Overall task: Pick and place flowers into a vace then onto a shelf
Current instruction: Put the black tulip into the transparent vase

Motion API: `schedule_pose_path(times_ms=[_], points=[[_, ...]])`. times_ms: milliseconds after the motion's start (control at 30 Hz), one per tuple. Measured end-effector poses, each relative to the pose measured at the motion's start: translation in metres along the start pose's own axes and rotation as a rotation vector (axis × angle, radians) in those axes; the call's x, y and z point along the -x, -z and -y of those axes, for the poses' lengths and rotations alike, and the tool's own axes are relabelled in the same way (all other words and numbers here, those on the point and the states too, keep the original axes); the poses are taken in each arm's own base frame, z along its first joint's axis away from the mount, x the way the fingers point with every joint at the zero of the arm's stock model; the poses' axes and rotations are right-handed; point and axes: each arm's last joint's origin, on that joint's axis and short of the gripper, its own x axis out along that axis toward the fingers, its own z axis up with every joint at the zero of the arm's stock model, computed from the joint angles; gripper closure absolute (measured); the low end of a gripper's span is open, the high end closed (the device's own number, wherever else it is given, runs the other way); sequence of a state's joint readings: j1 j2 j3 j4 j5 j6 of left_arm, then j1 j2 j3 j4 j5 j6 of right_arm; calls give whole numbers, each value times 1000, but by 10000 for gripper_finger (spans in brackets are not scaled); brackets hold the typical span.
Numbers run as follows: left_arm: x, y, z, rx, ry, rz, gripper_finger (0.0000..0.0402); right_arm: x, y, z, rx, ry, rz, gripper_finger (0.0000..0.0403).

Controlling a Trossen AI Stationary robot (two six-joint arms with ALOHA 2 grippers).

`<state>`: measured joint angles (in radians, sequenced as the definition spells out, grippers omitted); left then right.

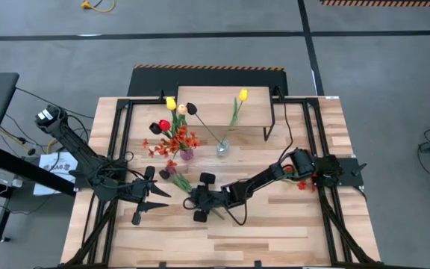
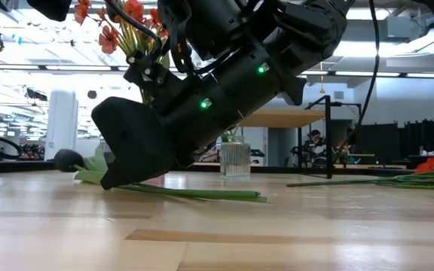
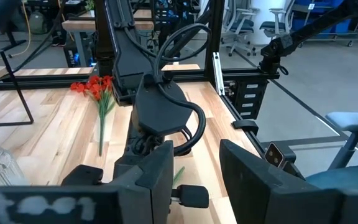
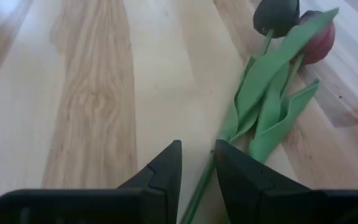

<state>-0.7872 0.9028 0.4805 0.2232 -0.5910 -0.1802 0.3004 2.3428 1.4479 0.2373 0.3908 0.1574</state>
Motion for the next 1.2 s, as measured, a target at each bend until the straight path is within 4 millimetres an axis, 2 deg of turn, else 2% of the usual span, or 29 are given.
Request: schedule_pose_path(times_ms=[500,667,767,867,1200], points=[[0,0,0,0,0,0,283,-3,2,12,-22,22,-58,320],[0,0,0,0,0,0,283,-3,3,12,-20,21,-62,339],[0,0,0,0,0,-1,283,-3,4,12,-18,17,-68,365],[0,0,0,0,0,-1,283,-2,5,10,-11,13,-71,395],[0,0,0,0,0,-1,283,3,7,-5,11,-9,-68,401]])
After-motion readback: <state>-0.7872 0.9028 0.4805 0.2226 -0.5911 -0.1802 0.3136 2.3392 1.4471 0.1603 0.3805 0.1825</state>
